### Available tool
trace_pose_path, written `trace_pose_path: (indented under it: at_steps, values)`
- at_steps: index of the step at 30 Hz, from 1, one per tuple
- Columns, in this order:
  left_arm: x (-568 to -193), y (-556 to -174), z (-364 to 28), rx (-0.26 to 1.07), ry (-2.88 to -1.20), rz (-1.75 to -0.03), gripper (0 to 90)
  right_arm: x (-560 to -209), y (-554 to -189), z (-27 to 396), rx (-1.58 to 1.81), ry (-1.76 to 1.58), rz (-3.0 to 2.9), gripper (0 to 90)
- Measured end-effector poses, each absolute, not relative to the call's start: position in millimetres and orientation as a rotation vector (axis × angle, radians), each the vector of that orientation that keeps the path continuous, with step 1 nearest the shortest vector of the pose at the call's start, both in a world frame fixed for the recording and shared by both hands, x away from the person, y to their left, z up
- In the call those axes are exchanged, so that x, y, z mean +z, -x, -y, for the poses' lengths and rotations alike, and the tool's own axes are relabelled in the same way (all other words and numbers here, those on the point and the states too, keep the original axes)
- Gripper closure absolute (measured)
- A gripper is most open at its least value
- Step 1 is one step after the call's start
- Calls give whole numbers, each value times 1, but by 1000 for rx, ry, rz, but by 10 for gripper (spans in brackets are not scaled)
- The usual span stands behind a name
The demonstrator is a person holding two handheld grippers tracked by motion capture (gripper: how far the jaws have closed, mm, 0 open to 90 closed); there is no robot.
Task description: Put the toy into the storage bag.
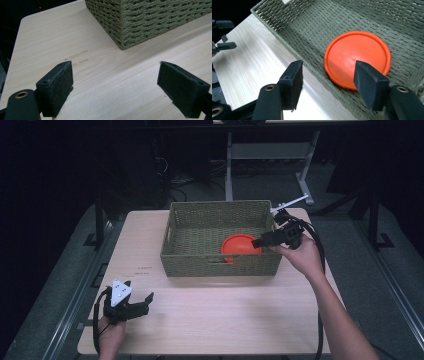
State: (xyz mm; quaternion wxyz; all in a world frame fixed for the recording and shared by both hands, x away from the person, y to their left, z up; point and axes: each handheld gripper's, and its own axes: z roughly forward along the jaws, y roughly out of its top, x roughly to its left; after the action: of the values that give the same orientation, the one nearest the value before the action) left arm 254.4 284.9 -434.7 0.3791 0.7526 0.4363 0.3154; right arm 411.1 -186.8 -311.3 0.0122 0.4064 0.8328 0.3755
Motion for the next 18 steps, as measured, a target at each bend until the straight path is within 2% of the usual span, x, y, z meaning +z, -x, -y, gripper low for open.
trace_pose_path:
  at_steps: [18]
  values:
    - [-435, -254, -285, 808, -1920, -1120, 128, -326, -370, 209, 1247, -1221, -2580, 396]
